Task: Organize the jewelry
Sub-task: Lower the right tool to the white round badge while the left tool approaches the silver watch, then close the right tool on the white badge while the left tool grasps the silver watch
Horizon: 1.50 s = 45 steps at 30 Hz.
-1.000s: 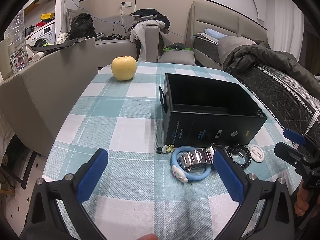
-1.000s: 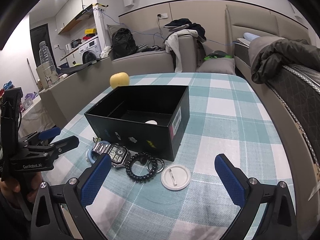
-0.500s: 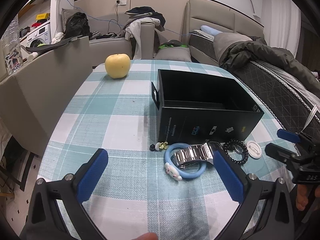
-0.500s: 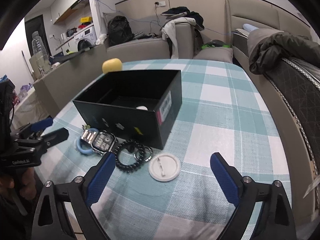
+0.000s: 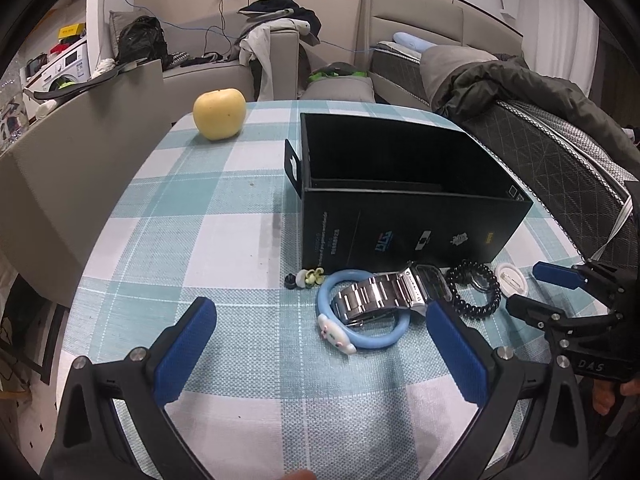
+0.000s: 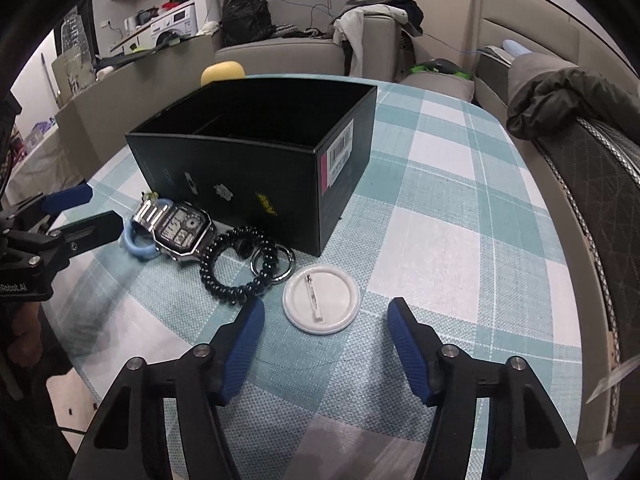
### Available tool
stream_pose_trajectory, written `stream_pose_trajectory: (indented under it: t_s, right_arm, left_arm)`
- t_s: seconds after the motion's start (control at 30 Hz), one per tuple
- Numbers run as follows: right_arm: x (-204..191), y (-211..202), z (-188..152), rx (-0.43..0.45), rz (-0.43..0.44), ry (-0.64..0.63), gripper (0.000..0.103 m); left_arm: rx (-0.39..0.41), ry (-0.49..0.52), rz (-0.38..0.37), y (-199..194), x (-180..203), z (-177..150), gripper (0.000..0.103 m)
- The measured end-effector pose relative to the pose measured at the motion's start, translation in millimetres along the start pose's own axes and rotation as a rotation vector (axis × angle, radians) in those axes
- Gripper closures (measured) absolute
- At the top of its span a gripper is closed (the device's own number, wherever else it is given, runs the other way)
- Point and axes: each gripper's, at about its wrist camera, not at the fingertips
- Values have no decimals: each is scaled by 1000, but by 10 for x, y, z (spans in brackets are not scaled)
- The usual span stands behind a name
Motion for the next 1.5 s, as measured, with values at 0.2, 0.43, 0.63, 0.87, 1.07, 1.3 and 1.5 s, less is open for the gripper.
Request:
stream_pose_trajectory:
  t_s: [0.2,0.43,0.63,0.87,1.07,1.3,1.5]
  right_arm:
    - [4,28,21,-1,-8,0,44]
    - [28,47,57,10,-22,-3,62]
    - [38,-7,14,33,-15,12,62]
    - [55,-243,56,147,37,43,62]
    - [83,-293,68,169,48,59,62]
    - [176,-338,31,178,56,89,62]
    - [248,-369,-19,184,61,108,62]
  left_arm:
    - [-13,-7,-14,16,-10,1,1]
    - [-16,6,-10,39,21,15,1]
    - [-16,12,-15,51,32,14,1]
    - [-37,12,-41,77,43,7,1]
    - [-22,70,-68,81,221,-22,1]
    - [-60,126,-68,217,398,-35,2]
    - [-79,149,-8,331,462,-50,2]
Point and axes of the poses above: each gripper's, at about its wrist camera, not at the fingertips, and y roughly the way its jaws point, x to its right, z to its top, and after that the axes turned 14 degrees about -y, right-handed
